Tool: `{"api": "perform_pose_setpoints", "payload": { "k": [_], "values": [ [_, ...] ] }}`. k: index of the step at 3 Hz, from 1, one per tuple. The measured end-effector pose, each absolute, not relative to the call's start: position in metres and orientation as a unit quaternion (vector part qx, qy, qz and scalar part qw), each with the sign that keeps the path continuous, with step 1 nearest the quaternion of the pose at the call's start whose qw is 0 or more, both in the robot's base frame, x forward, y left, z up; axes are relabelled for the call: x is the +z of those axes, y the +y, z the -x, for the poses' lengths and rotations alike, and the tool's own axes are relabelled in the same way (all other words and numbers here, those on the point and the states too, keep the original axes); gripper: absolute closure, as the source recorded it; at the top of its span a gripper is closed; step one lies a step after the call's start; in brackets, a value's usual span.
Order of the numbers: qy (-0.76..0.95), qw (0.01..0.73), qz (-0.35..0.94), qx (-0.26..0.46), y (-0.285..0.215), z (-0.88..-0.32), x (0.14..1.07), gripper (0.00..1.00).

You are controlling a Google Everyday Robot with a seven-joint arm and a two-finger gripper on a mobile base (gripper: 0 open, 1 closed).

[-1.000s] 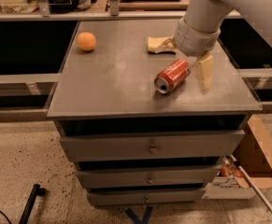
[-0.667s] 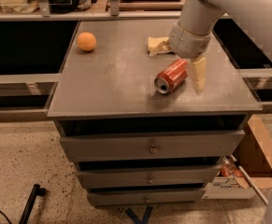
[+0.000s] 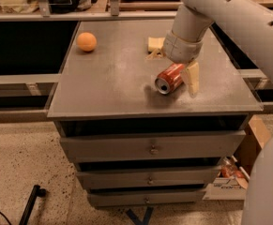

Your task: Place coke can upright

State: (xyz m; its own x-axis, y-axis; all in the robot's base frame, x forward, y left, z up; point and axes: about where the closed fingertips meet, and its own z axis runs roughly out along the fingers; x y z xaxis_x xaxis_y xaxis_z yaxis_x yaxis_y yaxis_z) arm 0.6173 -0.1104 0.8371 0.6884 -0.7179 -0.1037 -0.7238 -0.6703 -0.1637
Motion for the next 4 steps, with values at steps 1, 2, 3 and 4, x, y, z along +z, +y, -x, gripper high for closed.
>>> {"api": "perform_pose_setpoints", "payload": {
  "k": [1, 2, 3, 4],
  "values": [
    [0.404, 0.08, 0.911, 0.011, -0.115, -0.62, 0.824, 0.0],
    [0.414, 0.064, 0.908, 0.011, -0.122, -0.618, 0.814, 0.17],
    [0.419, 0.056, 0.906, 0.014, -0.124, -0.615, 0.812, 0.37],
    [0.419, 0.053, 0.906, 0.015, -0.123, -0.614, 0.815, 0.61]
  ]
}}
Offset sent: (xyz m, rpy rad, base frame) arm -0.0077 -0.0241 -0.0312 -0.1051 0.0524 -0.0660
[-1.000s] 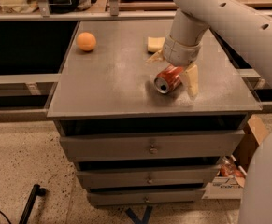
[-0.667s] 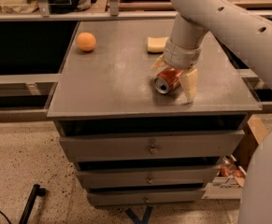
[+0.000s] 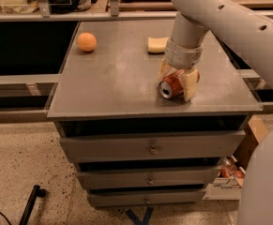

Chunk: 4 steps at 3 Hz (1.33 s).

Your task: Place coke can upright

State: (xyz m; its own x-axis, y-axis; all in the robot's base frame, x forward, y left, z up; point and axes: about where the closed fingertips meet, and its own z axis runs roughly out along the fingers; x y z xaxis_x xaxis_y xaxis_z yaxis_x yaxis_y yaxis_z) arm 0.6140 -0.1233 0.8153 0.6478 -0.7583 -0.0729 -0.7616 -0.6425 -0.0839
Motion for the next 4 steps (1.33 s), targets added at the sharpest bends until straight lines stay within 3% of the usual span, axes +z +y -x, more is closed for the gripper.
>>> {"api": "perform_pose_setpoints", "payload": {
  "k": [1, 2, 4],
  "values": [
    [0.419, 0.053, 0.906, 0.015, -0.123, -0.614, 0.822, 0.84],
    [0.44, 0.052, 0.896, 0.015, -0.104, -0.598, 0.855, 1.0],
    [0.528, 0.113, 0.84, 0.041, -0.08, -0.587, 0.927, 1.0]
  ]
}}
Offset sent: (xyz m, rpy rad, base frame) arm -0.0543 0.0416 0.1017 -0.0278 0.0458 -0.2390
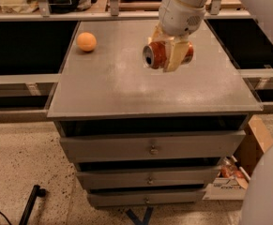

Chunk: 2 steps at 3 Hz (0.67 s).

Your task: Place coke can upright

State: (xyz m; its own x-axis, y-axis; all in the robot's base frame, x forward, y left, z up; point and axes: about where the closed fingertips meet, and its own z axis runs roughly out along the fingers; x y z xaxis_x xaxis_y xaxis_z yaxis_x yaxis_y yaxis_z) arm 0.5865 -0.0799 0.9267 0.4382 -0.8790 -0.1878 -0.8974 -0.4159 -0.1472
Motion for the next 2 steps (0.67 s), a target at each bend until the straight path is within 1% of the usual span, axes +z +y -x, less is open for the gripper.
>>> {"api": "perform_pose_setpoints", "payload": {
  "k": [2],
  "values": [
    [0.528, 0.146, 0.836, 0.029, -0.067, -0.6016, 0.9303, 1.0]
  ]
}}
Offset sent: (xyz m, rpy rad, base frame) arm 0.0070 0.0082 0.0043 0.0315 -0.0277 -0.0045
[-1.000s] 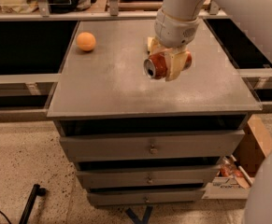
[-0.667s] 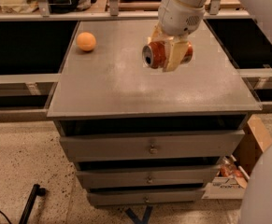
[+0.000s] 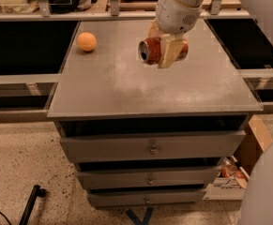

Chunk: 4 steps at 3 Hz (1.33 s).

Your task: Place coke can upright

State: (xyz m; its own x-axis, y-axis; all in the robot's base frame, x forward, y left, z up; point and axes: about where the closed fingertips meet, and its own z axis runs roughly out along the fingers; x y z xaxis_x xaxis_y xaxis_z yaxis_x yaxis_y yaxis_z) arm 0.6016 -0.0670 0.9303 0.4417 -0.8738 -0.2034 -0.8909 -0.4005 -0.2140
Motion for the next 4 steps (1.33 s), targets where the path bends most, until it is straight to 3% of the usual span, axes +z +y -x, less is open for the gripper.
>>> {"api": "perform_pose_setpoints", "payload": {
  "k": [1, 3, 4],
  "values": [
    [0.51, 0.212, 0.831, 0.065, -0.065, -0.619, 0.913, 1.0],
    [0.463, 0.416, 0.756, 0.201, -0.085, -0.628, 0.902, 1.0],
    [0.452, 0.437, 0.744, 0.227, -0.077, -0.623, 0.91, 1.0]
  ]
}}
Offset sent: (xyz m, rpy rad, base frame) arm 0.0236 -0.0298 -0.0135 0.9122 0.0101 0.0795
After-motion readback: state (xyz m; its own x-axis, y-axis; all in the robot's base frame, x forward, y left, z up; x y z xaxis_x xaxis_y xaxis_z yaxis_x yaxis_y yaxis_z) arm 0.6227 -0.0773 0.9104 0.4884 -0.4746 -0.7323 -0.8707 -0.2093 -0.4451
